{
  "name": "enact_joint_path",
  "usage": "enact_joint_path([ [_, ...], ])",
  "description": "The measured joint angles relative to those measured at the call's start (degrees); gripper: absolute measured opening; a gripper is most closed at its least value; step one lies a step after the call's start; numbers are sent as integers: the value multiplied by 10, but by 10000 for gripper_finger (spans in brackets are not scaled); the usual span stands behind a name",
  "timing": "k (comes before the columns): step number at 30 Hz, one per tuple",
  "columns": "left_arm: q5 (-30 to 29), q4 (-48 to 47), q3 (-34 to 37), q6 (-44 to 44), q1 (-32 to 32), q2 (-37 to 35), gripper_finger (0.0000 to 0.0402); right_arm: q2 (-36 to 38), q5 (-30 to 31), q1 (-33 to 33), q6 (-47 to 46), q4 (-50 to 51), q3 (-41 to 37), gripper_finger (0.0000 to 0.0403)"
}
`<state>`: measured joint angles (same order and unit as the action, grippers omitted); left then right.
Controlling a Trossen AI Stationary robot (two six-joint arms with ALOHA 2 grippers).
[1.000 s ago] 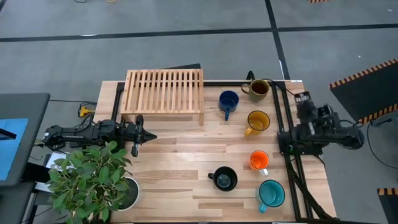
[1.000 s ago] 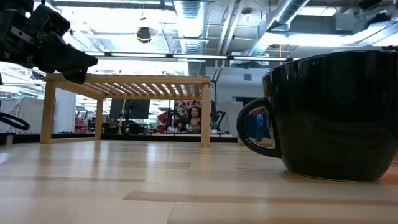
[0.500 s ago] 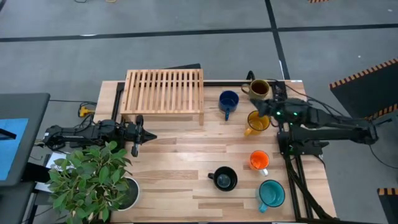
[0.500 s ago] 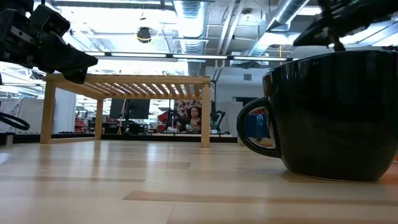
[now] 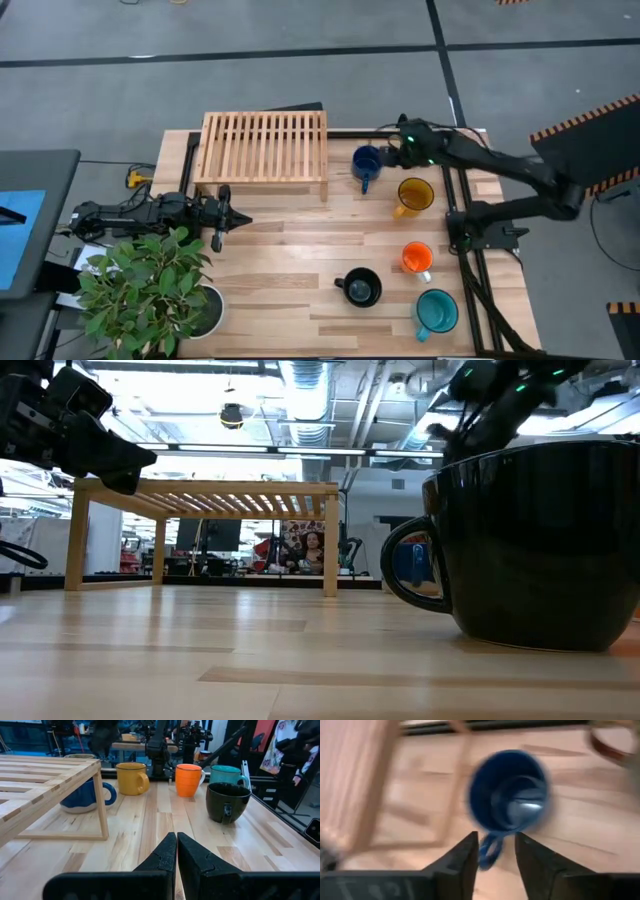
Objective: Place coffee mugs
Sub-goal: Put the dark blue mug on the shelf
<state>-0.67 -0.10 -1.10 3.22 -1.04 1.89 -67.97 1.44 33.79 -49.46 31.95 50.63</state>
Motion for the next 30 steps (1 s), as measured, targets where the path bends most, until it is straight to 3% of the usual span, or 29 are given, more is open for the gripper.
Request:
enact_joint_path([
  [7, 0, 0, 0, 0, 0, 0, 0, -124, 4, 28, -21, -7, 34, 195],
  [17, 0, 0, 0, 0, 0, 0, 0, -230, 4, 26, -76, -25, 37, 175],
  [21, 1, 0, 0, 0, 0, 0, 0, -235, 7, 26, -77, -25, 37, 130],
  [25, 0, 0, 0, 0, 0, 0, 0, -208, 15, 22, -70, -10, 33, 44],
  [30, 1, 0, 0, 0, 0, 0, 0, -140, 19, 8, -57, -18, 37, 48],
])
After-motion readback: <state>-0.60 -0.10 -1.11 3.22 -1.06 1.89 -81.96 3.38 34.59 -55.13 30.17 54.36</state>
